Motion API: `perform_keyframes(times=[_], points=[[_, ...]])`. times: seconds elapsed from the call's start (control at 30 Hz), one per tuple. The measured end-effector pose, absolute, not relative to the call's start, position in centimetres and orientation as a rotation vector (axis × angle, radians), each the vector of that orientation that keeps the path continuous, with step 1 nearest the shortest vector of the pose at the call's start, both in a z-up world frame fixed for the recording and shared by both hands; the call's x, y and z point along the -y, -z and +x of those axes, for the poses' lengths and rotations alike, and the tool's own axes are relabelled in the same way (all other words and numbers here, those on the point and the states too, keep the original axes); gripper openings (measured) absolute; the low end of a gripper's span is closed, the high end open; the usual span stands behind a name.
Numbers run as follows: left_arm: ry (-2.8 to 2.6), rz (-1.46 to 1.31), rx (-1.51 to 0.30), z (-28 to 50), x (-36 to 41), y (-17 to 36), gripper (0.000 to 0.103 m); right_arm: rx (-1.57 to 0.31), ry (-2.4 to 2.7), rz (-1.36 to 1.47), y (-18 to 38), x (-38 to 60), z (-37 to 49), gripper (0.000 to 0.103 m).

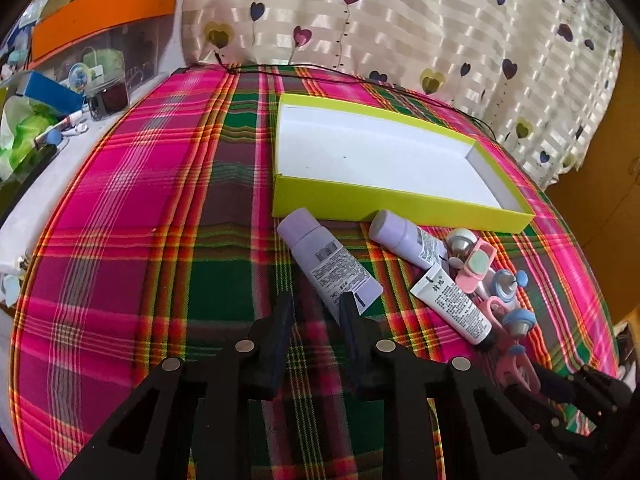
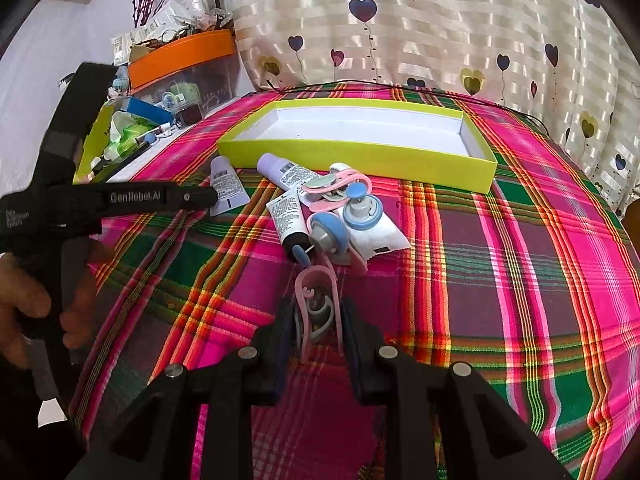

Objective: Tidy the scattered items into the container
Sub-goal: 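Close the right tool on the pink clip while the left tool grasps the lavender tube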

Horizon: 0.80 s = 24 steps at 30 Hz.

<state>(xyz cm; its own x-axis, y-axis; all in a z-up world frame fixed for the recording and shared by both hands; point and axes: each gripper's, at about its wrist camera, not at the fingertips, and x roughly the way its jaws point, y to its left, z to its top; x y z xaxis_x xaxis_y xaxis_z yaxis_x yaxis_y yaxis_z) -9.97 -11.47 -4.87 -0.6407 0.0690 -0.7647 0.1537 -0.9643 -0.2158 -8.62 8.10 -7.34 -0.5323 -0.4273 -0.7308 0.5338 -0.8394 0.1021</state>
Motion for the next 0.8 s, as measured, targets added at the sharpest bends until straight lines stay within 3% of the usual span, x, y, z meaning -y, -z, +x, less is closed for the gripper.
perform_keyframes(times=[0.57,0.8], points=[[2.614,1.204,-0.545,-13.0,11.0,4.8,0.035,-0.181,2.348,1.064,7.5,-8.2,-8.4,0.025],[2.617,1.191,-0.459,-13.3,10.5,5.1,0.037,-0.177,2.349,1.064,7.5,-8.3,-8.4,0.025]])
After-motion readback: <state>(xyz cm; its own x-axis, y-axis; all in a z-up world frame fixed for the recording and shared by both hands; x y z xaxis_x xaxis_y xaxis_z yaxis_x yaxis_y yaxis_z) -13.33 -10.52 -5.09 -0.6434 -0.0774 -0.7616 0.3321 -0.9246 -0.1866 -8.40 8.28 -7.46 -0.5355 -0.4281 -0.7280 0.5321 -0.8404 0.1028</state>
